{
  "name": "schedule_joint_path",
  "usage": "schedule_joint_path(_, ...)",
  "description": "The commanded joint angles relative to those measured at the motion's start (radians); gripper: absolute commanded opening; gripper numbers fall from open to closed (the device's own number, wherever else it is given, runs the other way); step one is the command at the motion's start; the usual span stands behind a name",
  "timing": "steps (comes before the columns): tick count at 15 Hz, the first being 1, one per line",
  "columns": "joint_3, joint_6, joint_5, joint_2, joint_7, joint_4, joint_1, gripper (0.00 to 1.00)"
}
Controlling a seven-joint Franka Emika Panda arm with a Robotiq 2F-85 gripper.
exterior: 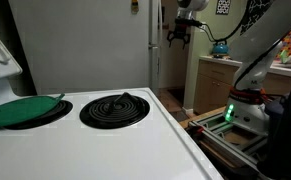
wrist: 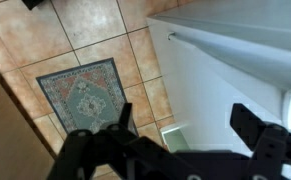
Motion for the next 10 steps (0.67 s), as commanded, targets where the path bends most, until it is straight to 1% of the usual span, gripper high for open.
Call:
schedule_joint_path(1,-0.043,-0.047,0.133,0.056,0.022,0.030,0.012,1.00)
schedule_joint_path(4,-0.065,-0.067,0.224,0.087,0.050,0.036,0.005,1.00)
schedule_joint_path(5,-0.043,-0.034,0.168,0.058,0.024,0.018,-0.001,1.00)
schedule_joint_path(7,-0.054,-0.039,0.198,0.077,0.032,0.023,-0.002,1.00)
schedule_joint_path(10,-0.057,-0.040,0.205,0.083,0.036,0.024,-0.001,1.00)
